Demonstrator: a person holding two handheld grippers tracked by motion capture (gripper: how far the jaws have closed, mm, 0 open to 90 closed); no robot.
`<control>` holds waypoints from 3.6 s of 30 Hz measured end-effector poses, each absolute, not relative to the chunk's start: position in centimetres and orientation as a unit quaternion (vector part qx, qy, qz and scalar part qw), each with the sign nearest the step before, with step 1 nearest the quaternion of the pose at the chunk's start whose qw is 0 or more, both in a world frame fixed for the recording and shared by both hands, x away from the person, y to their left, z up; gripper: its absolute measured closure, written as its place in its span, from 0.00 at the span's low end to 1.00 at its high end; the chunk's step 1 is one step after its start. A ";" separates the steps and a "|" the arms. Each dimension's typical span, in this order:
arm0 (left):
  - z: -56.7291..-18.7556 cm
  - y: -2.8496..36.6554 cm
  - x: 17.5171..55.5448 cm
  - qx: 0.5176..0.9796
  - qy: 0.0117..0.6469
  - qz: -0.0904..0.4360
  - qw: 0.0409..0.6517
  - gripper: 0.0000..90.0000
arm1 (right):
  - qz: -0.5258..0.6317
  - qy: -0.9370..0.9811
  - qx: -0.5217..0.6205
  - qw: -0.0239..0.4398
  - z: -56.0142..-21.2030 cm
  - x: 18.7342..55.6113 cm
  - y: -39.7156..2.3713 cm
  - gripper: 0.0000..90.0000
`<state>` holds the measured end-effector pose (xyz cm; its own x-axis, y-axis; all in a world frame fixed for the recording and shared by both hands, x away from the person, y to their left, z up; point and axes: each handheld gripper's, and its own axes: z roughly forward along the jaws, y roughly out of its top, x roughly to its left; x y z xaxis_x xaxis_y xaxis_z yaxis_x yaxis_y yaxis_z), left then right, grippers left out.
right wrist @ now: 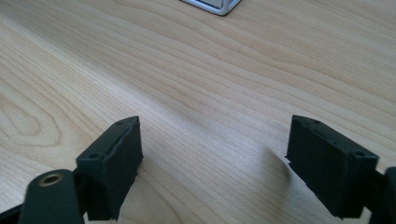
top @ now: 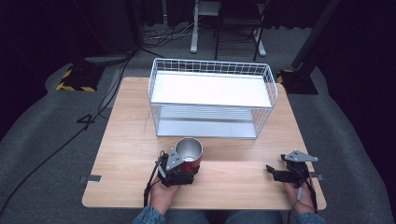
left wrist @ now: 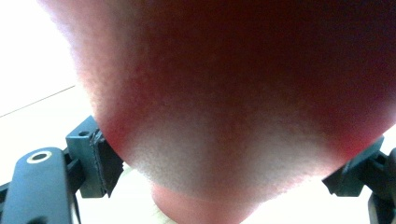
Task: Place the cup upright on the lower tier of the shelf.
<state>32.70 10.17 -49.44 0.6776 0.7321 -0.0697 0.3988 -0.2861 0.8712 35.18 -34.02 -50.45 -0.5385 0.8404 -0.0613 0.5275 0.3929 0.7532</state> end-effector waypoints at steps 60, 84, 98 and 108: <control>-45.7 4.9 44.5 0.771 0.367 0.205 0.479 0.18 | 0.362 0.808 0.419 0.202 -50.5 35.4 -34.2 0.28; -47.8 2.6 49.1 0.758 0.392 0.215 0.475 0.18 | 0.365 0.815 0.406 0.194 -50.5 35.3 -34.0 0.28; -48.5 2.5 49.8 0.755 0.408 0.216 0.465 0.18 | 0.365 0.816 0.404 0.193 -50.5 35.3 -34.0 0.28; -48.4 2.6 49.9 0.755 0.403 0.224 0.466 0.15 | 0.365 0.817 0.405 0.190 -50.5 35.3 -34.0 0.27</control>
